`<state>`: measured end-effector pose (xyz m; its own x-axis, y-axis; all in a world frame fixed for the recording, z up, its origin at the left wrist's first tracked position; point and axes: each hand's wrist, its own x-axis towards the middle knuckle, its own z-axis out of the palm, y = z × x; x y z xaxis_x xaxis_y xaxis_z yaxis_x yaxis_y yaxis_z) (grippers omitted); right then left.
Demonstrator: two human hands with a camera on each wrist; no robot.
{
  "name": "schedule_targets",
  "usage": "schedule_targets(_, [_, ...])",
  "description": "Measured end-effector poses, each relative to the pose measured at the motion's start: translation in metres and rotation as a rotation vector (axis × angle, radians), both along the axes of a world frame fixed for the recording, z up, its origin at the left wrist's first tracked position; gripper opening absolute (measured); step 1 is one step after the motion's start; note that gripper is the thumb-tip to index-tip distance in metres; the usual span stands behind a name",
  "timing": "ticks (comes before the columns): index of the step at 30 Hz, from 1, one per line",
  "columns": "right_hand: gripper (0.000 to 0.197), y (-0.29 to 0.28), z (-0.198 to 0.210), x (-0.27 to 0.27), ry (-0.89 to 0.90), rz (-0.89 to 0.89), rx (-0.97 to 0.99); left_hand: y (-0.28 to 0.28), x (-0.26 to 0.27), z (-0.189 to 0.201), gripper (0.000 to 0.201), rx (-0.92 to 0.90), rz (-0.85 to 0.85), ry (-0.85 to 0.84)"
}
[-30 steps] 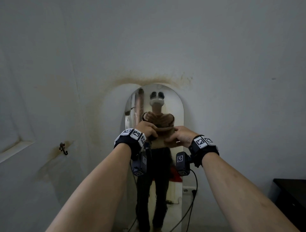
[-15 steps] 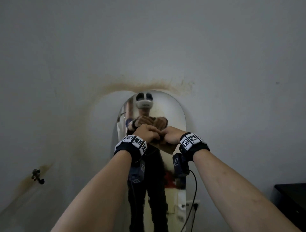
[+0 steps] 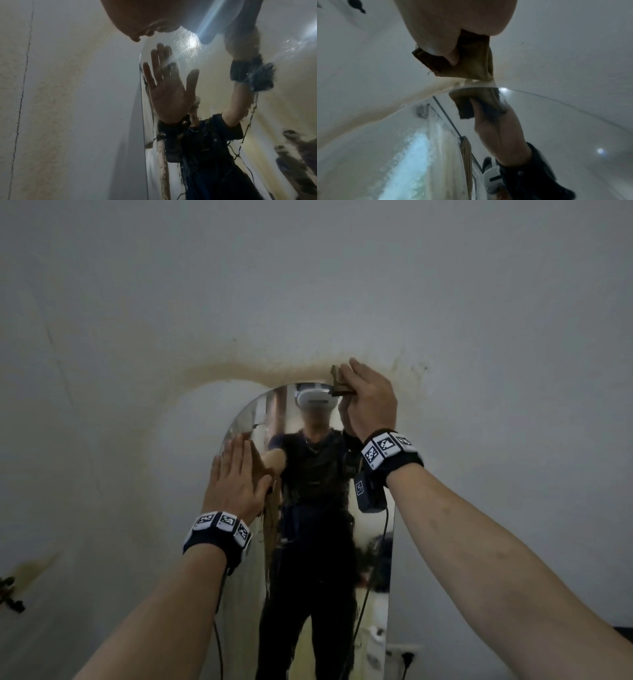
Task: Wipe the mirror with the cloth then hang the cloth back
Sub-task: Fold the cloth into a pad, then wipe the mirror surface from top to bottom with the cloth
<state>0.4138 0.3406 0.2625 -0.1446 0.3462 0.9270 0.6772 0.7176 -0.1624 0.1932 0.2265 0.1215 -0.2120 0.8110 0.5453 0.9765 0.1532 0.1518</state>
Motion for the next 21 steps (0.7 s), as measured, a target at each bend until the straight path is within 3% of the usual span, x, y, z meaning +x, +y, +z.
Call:
schedule_targets(2, [0.046, 0.008, -0.008, -0.005, -0.086, -0.023, 0.061, 0.005, -0.001, -0.004, 0.08, 0.001, -0.022, -0.015])
schedule_targets(5, [0.055, 0.013, -0.023, -0.012, -0.188, -0.038, 0.094, 0.011, -0.007, -0.011, 0.08, 0.034, -0.05, -0.009])
schedule_targets(9, [0.069, 0.017, -0.064, -0.016, -0.1, 0.051, 0.032, 0.011, -0.007, -0.015, 0.078, 0.076, -0.07, -0.023])
schedule_targets(12, [0.062, 0.004, -0.093, -0.01, -0.051, 0.13, -0.038, 0.012, -0.007, -0.015, 0.076, 0.077, -0.069, -0.018])
schedule_targets(15, [0.055, -0.016, -0.128, -0.001, -0.07, 0.164, -0.069, 0.01, -0.006, -0.013, 0.075, 0.073, -0.081, -0.032])
schedule_targets(21, [0.069, -0.06, -0.221, 0.018, -0.107, 0.19, -0.293, 0.005, -0.007, -0.008, 0.076, 0.057, -0.115, -0.034])
